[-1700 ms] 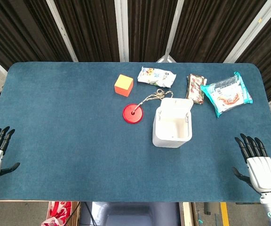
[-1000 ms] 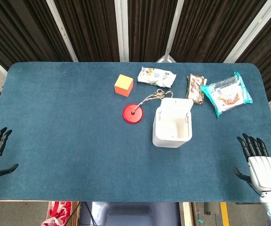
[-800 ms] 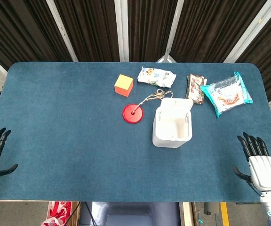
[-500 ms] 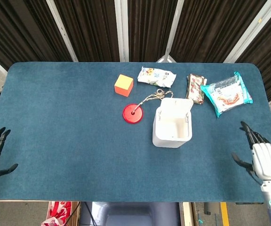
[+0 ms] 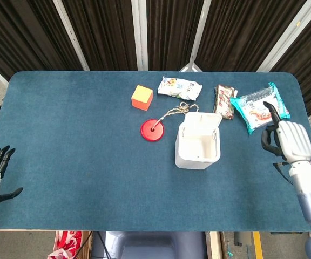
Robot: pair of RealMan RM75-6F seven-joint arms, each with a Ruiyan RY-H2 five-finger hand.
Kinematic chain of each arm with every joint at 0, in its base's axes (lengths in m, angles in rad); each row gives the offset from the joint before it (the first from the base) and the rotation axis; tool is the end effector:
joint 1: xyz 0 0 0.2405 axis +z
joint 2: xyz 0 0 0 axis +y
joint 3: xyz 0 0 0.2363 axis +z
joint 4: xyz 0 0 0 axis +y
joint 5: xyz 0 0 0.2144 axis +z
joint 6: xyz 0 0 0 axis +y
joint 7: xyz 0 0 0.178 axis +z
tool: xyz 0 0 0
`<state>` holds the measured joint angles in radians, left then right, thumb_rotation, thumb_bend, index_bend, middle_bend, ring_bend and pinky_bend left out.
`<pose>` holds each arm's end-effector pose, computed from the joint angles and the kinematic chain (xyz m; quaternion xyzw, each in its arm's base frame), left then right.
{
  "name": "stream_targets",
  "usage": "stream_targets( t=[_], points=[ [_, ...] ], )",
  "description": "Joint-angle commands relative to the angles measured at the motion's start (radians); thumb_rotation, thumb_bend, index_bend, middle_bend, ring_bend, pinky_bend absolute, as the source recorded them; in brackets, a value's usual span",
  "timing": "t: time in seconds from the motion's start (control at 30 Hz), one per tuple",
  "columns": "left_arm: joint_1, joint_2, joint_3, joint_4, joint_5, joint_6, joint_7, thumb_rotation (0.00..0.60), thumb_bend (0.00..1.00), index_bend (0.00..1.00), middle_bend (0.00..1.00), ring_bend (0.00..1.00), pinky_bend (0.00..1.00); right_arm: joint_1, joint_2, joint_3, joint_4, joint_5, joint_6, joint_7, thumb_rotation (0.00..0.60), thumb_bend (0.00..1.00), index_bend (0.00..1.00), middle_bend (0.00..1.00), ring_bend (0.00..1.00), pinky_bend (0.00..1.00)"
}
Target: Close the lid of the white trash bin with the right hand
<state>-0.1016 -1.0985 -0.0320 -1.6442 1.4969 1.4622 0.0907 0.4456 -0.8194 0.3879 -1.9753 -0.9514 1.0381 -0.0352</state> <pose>-0.2904 0.2144 0.1429 -0.6198 -0.3707 -0.3587 0.5914 -0.1801 -0.3463 0.1971 0.5616 -0.4727 0.4382 0.5188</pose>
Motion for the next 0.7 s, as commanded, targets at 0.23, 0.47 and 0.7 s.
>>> stream_targets(
  t=[0.23, 0.47, 0.7],
  points=[
    [-0.006, -0.002, -0.001, 0.01, -0.001, -0.009, -0.009, 0.6, 0.0, 0.0, 0.0, 0.0, 0.0, 0.24, 0.047, 0.027, -0.007, 0.342, -0.206, -0.137, 0.6, 0.73, 0.15, 0.78, 0.83, 0.76],
    [-0.008, 0.0, -0.002, 0.013, -0.005, -0.014, -0.016, 0.6, 0.0, 0.0, 0.0, 0.0, 0.0, 0.339, 0.015, -0.011, 0.003, 0.481, -0.228, -0.195, 0.6, 0.73, 0.2, 0.78, 0.83, 0.76],
    [-0.012, 0.003, -0.001, 0.013, -0.008, -0.023, -0.023, 0.6, 0.0, 0.0, 0.0, 0.0, 0.0, 0.407, -0.001, -0.049, 0.005, 0.567, -0.227, -0.243, 0.6, 0.74, 0.2, 0.78, 0.83, 0.76]
  ],
)
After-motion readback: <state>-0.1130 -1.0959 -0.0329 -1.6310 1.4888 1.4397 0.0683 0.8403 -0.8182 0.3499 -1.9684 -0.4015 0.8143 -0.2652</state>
